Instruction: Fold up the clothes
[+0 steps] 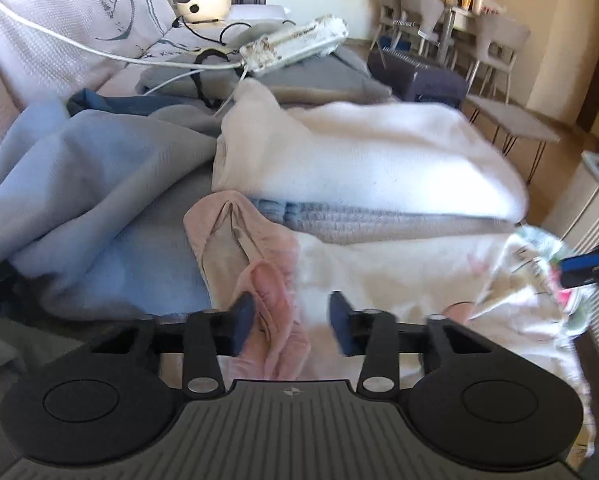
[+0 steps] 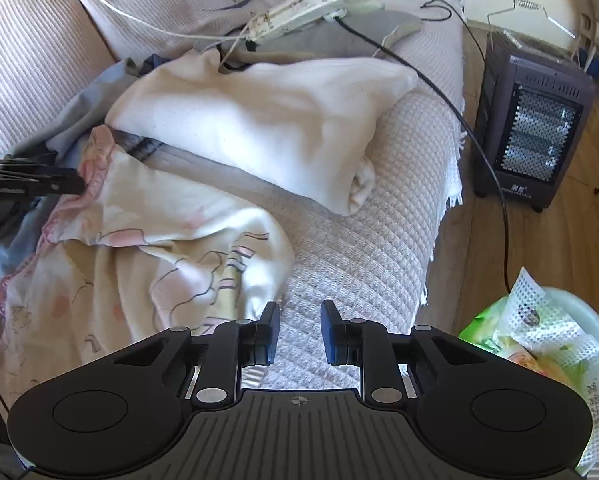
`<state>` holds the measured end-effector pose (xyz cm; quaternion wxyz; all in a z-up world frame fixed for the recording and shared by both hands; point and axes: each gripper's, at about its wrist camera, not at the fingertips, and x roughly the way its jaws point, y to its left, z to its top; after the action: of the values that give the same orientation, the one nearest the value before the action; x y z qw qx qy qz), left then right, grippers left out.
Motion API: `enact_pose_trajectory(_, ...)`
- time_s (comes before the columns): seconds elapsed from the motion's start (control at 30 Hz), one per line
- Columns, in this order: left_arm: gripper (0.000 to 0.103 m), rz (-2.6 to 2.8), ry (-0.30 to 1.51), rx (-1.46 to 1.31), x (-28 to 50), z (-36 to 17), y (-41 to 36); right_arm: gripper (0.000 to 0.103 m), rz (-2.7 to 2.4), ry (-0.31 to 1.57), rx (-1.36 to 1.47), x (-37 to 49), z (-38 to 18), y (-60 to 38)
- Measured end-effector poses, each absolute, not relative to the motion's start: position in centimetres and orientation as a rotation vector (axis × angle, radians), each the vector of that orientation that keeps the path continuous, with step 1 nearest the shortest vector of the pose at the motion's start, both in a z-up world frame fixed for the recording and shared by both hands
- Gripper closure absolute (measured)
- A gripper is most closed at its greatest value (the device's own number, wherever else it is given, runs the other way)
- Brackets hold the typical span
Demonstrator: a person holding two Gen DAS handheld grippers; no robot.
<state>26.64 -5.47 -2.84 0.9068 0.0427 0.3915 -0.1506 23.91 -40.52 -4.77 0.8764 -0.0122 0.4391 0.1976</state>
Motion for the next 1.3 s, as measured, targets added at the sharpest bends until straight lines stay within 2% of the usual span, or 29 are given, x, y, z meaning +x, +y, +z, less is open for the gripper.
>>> enact_pose_trajectory(0.1, 0.1, -0.301, 0.804, 0.106, 27.8, -3.1, -5.8, 0.08, 0.402, 0.897, -0.021, 23.5, -4.1, -40.7)
enact_pose_trajectory(0.33, 0.101, -0.199, 0.599, -0.073, 27.2, 3.3, -1.1, 0.08, 0.393, 0.863, 0.017, 22.9, -3.5, -40.8)
enact_pose_trajectory(0.43, 0.101, -0.18, 0.605, -0.155, 27.5, 3.2, 0.9, 0.08, 0.416, 0.839, 0.062, 23.2, -3.2, -40.0)
enact_pose_trajectory(0.7, 0.098, -0.226, 0.708, -0.092, 24.4, 0.0, -0.2, 0.08, 0.678, 0.793, 0.096, 27.7, -0.7, -31.7)
enact_pose_trajectory(0.8, 0.091, -0.229, 0.734, -0.085, 21.8, -1.2, 0.2, 0.079, 0.766, 0.828, 0.083, 30.6, -1.0, -27.4)
enact_pose_trajectory(0.9, 0.083, -0.23, 0.75, -0.088, 20.3, -2.2, 0.7, 0.066, 0.804, 0.885, 0.134, 33.4, -2.2, -23.5)
enact_pose_trajectory(1.13, 0.079, -0.267, 0.762, -0.1, 19.4, -3.7, 1.1, 0.067, 0.778, 0.979, 0.167, 35.4, -4.7, -18.9)
enact_pose_trajectory(1.17, 0.079, -0.279, 0.764, -0.115, 19.5, -3.9, 1.1, 0.069, 0.767, 0.979, 0.142, 35.3, -4.8, -18.4)
enact_pose_trajectory(1.23, 0.079, -0.298, 0.766, -0.139, 19.7, -4.1, 1.0, 0.098, 0.739, 0.954, 0.048, 34.8, -4.4, -17.8)
enact_pose_trajectory(1.3, 0.079, -0.317, 0.764, -0.135, 19.9, -4.2, 0.6, 0.101, 0.706, 0.924, -0.031, 34.2, -3.5, -17.6)
